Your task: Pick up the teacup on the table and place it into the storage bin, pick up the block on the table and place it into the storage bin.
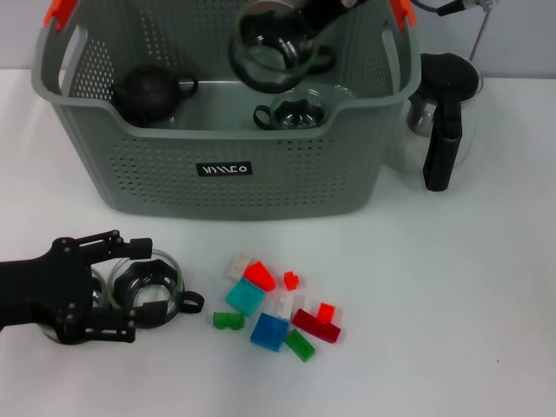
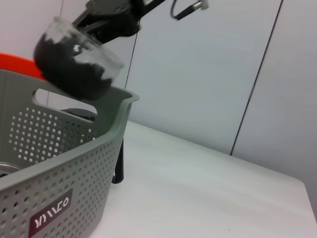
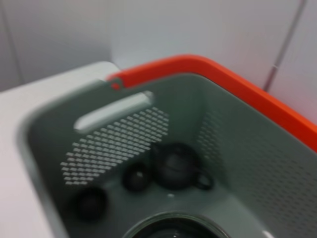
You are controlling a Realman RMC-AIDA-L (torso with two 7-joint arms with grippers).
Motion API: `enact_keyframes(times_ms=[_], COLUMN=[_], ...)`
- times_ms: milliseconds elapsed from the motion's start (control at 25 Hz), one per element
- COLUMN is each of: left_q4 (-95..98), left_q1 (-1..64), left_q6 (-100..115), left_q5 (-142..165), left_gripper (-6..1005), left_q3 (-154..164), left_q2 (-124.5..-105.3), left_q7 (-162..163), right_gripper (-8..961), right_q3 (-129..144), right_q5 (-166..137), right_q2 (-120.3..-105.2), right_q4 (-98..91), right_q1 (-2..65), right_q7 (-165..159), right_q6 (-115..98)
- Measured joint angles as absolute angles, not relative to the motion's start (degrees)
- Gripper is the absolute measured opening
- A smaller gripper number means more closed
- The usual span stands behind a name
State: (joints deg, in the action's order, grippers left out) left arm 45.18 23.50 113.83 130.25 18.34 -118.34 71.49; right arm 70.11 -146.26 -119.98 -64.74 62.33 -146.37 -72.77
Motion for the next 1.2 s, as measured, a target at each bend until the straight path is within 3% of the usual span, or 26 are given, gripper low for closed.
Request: enact_keyframes(times_ms=[1200], left_q4=[44.7], left_q1=[23.4], left_q6=[113.1], left_q5=[130.3], left_gripper=[934], left_q3=[18.3], left_q2=[-118.48], left_q7=[71.7], right_gripper=[64], right_q3=[69.8], right_q5=[-152.2], right_q2=[-117.3], right_q4=[-44.0], right_q1=[66.4], right_q7=[-143.0], right_q6=[-64.4])
